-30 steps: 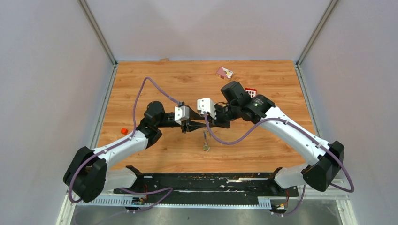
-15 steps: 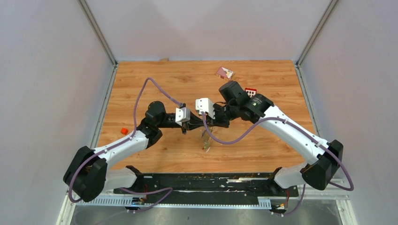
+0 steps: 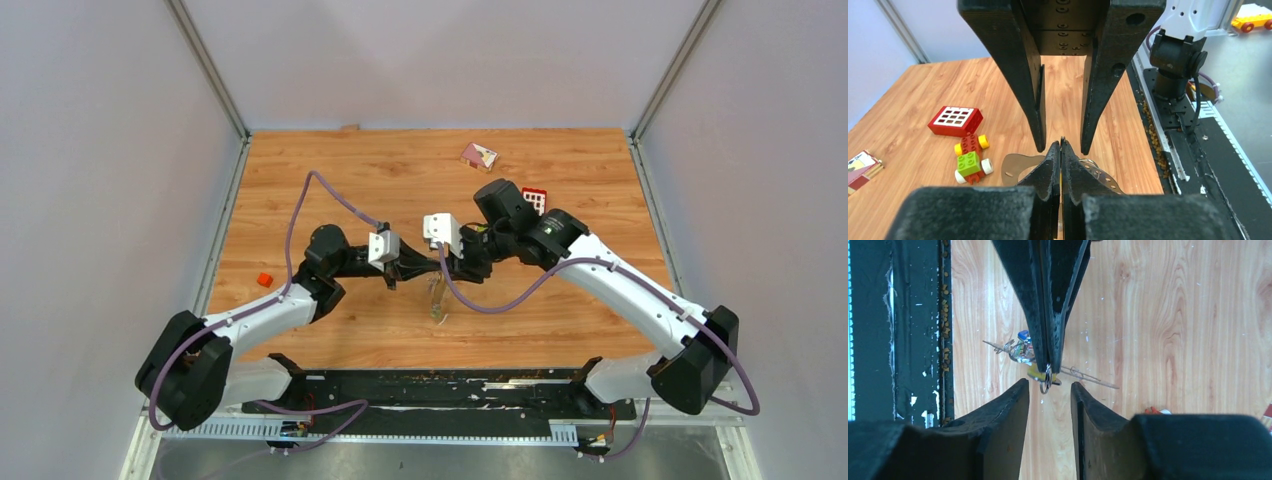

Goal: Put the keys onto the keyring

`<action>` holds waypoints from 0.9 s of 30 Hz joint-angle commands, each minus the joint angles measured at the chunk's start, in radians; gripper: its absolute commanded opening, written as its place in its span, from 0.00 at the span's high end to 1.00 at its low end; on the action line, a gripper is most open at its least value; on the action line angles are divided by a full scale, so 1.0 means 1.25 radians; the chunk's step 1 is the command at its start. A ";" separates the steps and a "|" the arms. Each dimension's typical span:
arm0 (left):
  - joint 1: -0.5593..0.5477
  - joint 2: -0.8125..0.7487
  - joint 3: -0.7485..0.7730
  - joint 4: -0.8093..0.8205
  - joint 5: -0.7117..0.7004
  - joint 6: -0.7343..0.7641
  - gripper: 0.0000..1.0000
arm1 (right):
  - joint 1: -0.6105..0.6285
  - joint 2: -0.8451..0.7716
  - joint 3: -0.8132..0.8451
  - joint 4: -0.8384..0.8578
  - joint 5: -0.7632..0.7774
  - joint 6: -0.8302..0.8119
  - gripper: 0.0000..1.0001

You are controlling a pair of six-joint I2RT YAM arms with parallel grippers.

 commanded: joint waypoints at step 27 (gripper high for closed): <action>-0.002 -0.012 -0.045 0.340 0.070 -0.185 1.00 | -0.027 -0.034 -0.062 0.070 -0.178 -0.017 0.96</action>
